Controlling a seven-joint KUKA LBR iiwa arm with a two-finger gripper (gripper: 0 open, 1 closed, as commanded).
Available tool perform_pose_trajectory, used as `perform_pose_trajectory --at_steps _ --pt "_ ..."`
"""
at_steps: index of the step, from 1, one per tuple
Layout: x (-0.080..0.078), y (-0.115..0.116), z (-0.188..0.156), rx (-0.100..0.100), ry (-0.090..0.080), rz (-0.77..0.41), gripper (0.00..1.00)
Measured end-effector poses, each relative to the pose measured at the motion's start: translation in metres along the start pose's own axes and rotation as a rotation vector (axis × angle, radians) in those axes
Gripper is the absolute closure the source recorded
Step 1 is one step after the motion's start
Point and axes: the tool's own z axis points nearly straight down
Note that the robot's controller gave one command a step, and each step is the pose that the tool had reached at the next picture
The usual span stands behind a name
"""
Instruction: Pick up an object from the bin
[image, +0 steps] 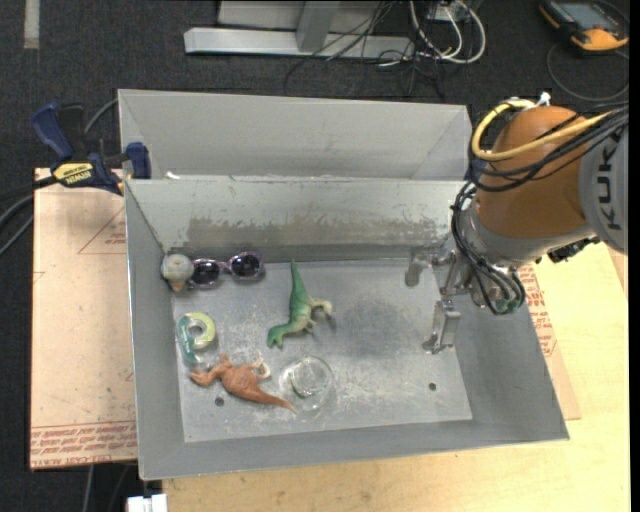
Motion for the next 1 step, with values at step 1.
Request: perform_pose_trajectory --at_steps 1 --pt "0.0054 -0.0082 0.0275 -0.001 0.005 -0.178 0.00"
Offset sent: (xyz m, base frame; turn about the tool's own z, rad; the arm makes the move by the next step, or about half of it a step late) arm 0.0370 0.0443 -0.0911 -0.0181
